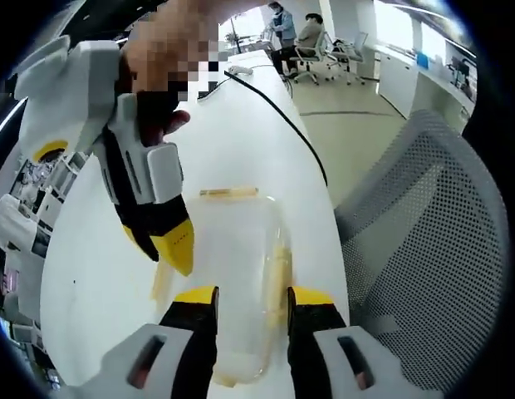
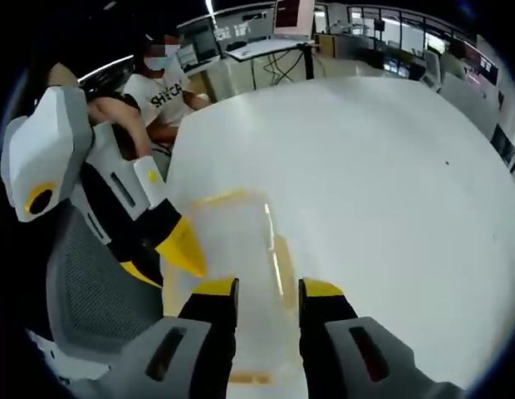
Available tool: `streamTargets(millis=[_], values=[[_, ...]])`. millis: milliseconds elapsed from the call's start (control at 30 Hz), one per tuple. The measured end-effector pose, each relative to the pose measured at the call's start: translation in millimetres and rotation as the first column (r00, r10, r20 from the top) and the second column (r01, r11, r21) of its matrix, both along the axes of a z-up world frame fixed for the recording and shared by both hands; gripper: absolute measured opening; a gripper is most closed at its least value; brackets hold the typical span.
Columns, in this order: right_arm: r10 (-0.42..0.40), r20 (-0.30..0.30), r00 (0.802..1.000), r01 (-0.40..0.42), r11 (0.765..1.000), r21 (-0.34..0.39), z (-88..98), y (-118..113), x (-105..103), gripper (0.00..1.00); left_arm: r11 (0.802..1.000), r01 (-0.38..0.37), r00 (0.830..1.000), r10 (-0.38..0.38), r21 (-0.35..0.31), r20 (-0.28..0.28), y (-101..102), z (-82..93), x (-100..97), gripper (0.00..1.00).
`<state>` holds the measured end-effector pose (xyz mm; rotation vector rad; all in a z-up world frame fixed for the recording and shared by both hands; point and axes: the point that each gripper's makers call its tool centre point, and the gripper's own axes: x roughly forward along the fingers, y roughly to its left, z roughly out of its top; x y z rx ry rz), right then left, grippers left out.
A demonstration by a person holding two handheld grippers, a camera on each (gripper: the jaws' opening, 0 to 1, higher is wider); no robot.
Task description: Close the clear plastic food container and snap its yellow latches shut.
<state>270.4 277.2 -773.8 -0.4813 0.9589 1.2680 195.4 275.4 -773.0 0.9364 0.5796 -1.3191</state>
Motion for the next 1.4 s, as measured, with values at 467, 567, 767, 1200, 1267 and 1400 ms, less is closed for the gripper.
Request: streamTargets(millis=[467, 567, 767, 1200, 1267, 1400], values=[[0.086, -0.135, 0.987, -0.100, 0.990, -0.100, -6.6, 5.2, -4.3, 0.26, 1.000, -0.012, 0.999, 0.012, -0.019, 0.029, -0.4, -2.5, 0.1, 0.27], [0.118, -0.148, 0.982, -0.140, 0.979, -0.146, -7.5, 5.0, -5.6, 0.26, 1.000, -0.019, 0.999, 0.019, -0.013, 0.032, -0.8, -3.1, 0.3, 0.27], [0.153, -0.167, 0.974, -0.196, 0.938, -0.285, -7.9, 6.0, -7.3, 0.25, 0.999, -0.035, 0.999, 0.034, 0.009, 0.041, -1.3, -3.7, 0.2, 0.27], [0.155, -0.244, 0.957, -0.226, 0.927, -0.298, -10.1, 6.0, -9.9, 0.23, 0.998, -0.030, 0.996, 0.025, 0.060, 0.084, -2.0, -6.1, 1.8, 0.25], [0.151, -0.243, 0.958, -0.223, 0.926, -0.304, -9.7, 6.4, -9.9, 0.23, 0.995, -0.043, 0.994, 0.034, 0.085, 0.103, 4.5, -9.2, 9.8, 0.24], [0.149, -0.241, 0.959, -0.222, 0.923, -0.313, -10.1, 7.5, -10.3, 0.23, 0.997, -0.037, 0.993, 0.028, 0.074, 0.111, 4.9, -10.9, 11.7, 0.25]])
